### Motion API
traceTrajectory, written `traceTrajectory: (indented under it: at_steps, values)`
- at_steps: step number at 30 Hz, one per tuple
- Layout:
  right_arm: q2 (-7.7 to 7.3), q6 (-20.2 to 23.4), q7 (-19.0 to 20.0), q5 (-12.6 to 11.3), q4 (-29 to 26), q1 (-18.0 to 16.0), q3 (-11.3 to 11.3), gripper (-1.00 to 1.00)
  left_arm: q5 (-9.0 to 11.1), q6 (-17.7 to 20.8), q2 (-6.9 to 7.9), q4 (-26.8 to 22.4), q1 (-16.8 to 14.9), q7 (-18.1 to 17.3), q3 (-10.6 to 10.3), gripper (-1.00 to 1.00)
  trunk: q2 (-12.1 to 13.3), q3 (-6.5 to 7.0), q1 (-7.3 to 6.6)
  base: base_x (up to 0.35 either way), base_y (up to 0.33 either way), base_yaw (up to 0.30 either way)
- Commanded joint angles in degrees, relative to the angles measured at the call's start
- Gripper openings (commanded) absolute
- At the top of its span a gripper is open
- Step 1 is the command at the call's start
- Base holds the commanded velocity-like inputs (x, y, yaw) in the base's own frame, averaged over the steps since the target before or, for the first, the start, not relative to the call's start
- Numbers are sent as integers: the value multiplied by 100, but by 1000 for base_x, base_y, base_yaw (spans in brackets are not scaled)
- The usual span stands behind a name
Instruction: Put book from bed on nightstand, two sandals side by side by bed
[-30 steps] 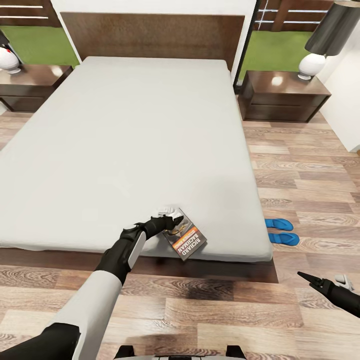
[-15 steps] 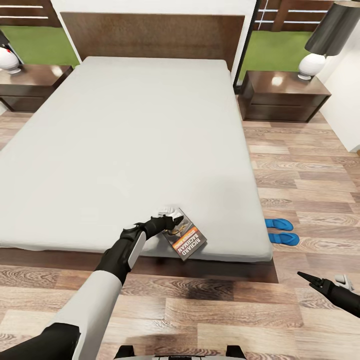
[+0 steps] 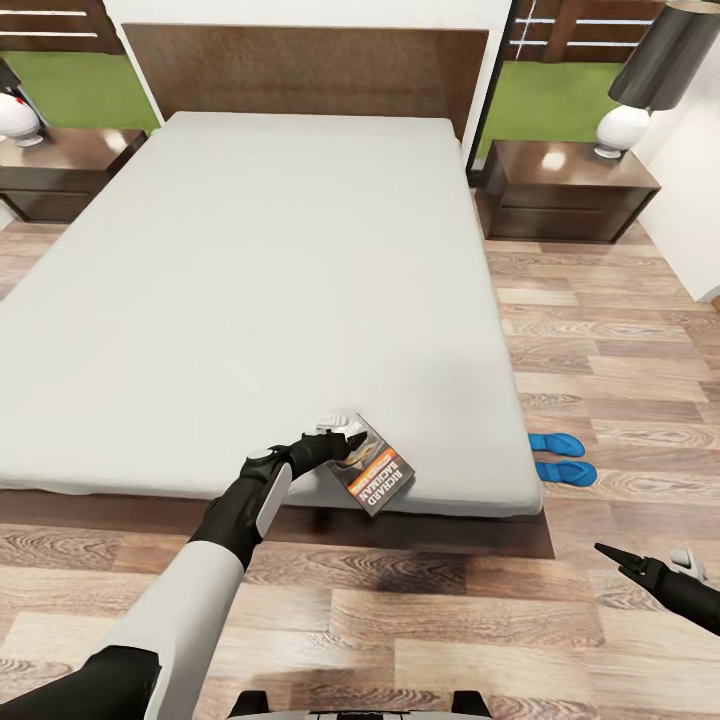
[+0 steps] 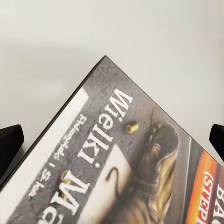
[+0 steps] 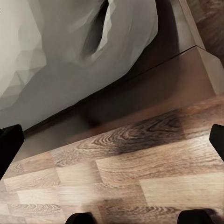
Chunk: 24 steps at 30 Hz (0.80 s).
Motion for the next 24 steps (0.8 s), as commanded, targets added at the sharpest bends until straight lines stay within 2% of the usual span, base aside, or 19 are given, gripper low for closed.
traceTrajectory:
  at_steps: [1, 24]
  values:
    - [-2, 45, 10, -35, 1, -2, -4, 100, 59, 55, 0, -7, -1, 1, -2, 100, -2, -3, 0, -2, 0, 0]
    - [-1, 45, 8, -35, 1, -2, -4, 100, 59, 55, 0, -7, -1, 1, 0, 100, -2, -3, 0, 0, 0, 0]
